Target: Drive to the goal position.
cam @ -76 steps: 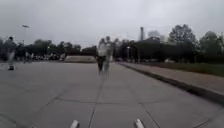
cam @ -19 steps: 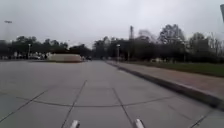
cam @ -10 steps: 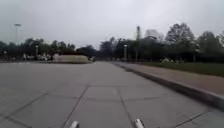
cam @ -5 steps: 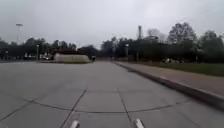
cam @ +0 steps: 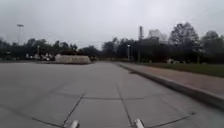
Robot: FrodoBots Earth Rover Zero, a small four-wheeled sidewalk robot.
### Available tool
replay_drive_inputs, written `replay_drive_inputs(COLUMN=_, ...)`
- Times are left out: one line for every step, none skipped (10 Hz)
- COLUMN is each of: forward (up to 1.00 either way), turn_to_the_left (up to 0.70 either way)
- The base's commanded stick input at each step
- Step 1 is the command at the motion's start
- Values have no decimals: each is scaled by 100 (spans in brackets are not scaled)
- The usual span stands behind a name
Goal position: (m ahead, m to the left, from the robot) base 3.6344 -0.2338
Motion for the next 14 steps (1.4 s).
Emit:
replay_drive_inputs(forward=70, turn_to_the_left=0)
replay_drive_inputs(forward=70, turn_to_the_left=0)
replay_drive_inputs(forward=70, turn_to_the_left=0)
replay_drive_inputs(forward=70, turn_to_the_left=0)
replay_drive_inputs(forward=70, turn_to_the_left=0)
replay_drive_inputs(forward=70, turn_to_the_left=0)
replay_drive_inputs(forward=70, turn_to_the_left=0)
replay_drive_inputs(forward=70, turn_to_the_left=0)
replay_drive_inputs(forward=70, turn_to_the_left=0)
replay_drive_inputs(forward=70, turn_to_the_left=0)
replay_drive_inputs(forward=70, turn_to_the_left=0)
replay_drive_inputs(forward=70, turn_to_the_left=0)
replay_drive_inputs(forward=70, turn_to_the_left=0)
replay_drive_inputs(forward=70, turn_to_the_left=0)
